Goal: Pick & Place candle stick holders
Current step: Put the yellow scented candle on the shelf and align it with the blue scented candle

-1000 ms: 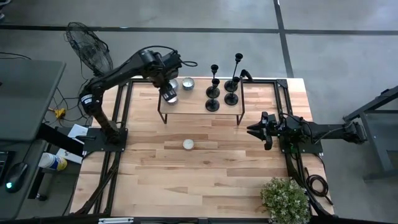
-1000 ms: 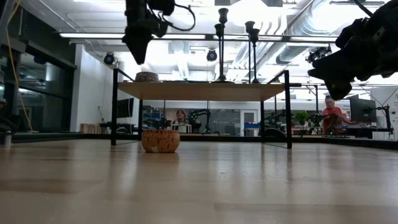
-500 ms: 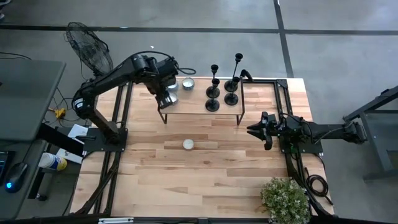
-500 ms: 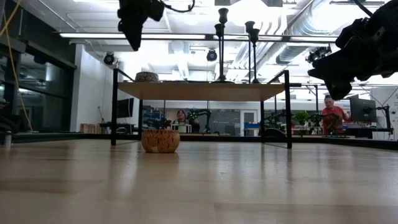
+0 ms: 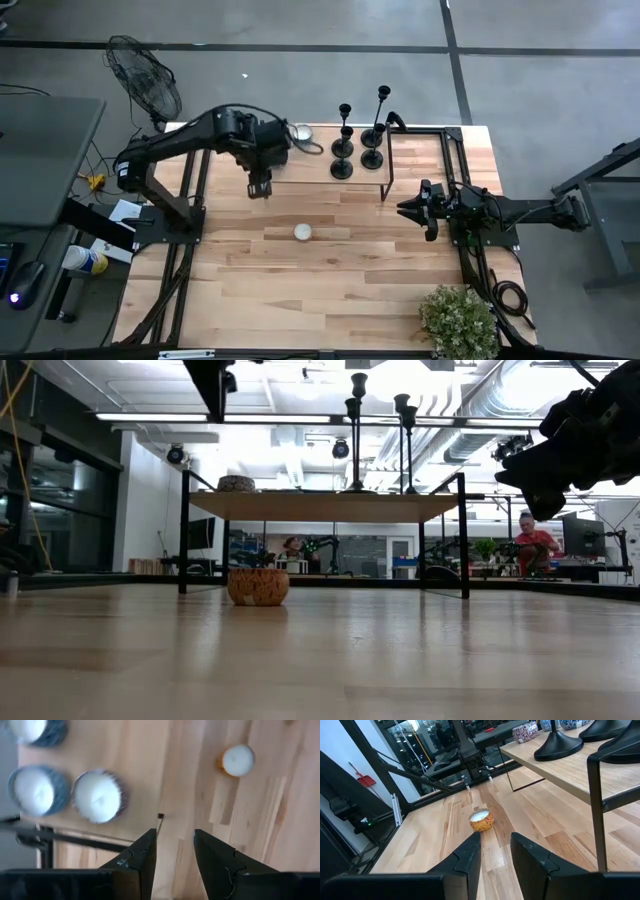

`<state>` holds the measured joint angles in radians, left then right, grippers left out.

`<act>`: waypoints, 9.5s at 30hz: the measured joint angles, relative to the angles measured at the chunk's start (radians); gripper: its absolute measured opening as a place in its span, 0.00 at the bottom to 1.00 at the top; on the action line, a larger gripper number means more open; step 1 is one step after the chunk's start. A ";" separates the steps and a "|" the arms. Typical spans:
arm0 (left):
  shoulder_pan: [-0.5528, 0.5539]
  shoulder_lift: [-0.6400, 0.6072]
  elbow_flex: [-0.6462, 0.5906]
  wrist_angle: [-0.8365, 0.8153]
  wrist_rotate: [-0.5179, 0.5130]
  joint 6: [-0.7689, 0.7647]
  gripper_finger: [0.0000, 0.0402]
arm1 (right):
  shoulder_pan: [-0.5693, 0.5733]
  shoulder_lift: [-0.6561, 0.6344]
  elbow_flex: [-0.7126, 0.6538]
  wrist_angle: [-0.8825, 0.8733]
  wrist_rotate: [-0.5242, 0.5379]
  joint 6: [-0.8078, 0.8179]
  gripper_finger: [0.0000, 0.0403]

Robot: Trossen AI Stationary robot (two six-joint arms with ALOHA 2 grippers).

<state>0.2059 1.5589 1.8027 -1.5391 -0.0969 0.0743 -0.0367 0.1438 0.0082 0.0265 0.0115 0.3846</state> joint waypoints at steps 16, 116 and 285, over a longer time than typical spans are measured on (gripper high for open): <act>-0.268 -0.002 -0.108 0.051 0.106 0.207 0.31 | 0.000 0.000 0.000 0.000 0.000 0.000 0.24; -0.378 0.219 -0.435 0.657 -0.049 -0.131 0.31 | 0.000 0.054 0.000 0.000 0.000 0.000 0.24; -0.429 0.488 -0.209 0.461 -0.191 -0.158 0.31 | 0.000 0.059 0.000 0.000 0.000 0.000 0.24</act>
<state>-0.2234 2.0472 1.5941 -1.0779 -0.2875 -0.0837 -0.0367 0.2028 0.0085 0.0264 0.0113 0.3847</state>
